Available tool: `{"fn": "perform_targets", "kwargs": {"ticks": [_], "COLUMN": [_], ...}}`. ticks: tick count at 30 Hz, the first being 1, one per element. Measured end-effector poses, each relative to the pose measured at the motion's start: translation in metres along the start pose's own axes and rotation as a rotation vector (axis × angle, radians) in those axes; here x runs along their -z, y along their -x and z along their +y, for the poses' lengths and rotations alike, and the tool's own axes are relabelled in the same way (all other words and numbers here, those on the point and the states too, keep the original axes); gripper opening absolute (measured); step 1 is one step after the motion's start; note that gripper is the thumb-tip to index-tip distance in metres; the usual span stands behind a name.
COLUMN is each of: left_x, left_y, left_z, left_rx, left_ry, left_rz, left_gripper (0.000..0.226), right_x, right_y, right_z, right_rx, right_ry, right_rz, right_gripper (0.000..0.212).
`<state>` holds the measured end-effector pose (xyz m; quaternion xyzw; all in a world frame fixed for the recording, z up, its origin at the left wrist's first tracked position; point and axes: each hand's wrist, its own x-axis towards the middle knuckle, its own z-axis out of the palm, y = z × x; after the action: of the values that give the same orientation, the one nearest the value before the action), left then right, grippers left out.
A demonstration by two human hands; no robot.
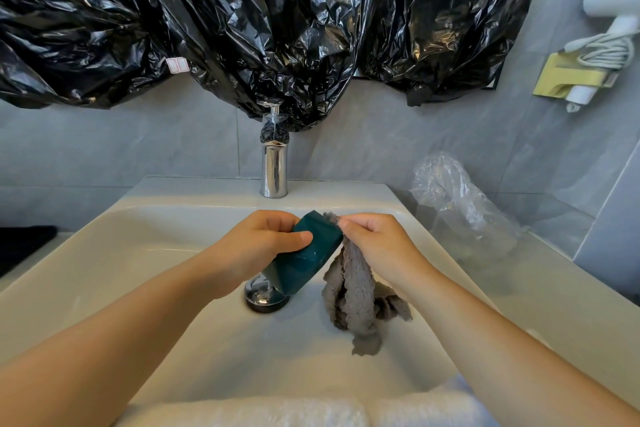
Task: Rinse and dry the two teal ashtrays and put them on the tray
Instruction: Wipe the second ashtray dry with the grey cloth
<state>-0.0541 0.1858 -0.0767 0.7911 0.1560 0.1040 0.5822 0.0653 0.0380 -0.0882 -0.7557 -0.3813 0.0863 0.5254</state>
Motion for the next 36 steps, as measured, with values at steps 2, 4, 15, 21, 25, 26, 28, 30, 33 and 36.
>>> {"fn": "perform_targets", "kwargs": {"ticks": [2,4,15,21,25,26,28,30,33,36], "left_x": [0.0,0.002,-0.002,0.005,0.001,-0.001,-0.002,0.0,0.002,0.001], "left_y": [0.0,0.001,0.005,0.007,0.009,0.008,0.005,0.002,0.003,0.002], "left_z": [0.001,0.001,-0.002,0.003,0.006,0.008,0.008,0.007,0.001,0.001], "left_rx": [0.0,0.004,-0.073,-0.066,0.029,0.042,0.058,0.034,-0.015,-0.05], "left_ry": [-0.016,-0.03,-0.147,-0.082,0.122,0.142,0.112,0.068,0.009,-0.018], "left_rz": [-0.011,-0.013,-0.087,-0.089,-0.111,-0.071,0.039,0.081,0.04,0.044], "left_gripper": [0.017,0.019,0.012,0.013,0.027,0.023,0.023,0.026,0.02,0.018], "right_x": [-0.001,-0.003,-0.001,0.001,-0.003,-0.003,-0.003,-0.004,-0.005,-0.002], "right_y": [0.002,0.006,-0.002,0.003,0.006,0.006,0.007,0.005,0.001,-0.002], "right_z": [0.0,-0.007,0.002,-0.005,-0.01,-0.011,-0.011,-0.01,-0.003,0.003], "right_rx": [0.056,0.161,0.037,0.002,0.006,0.013,0.034,0.068,0.056,0.014], "right_ry": [-0.005,0.044,0.073,-0.08,-0.092,-0.102,-0.111,-0.098,-0.031,0.0], "right_rz": [-0.008,-0.036,-0.083,-0.065,-0.091,-0.09,-0.078,-0.072,-0.037,0.026], "right_gripper": [0.031,0.027,0.028,0.027,0.026,0.026,0.025,0.025,0.026,0.026]}}
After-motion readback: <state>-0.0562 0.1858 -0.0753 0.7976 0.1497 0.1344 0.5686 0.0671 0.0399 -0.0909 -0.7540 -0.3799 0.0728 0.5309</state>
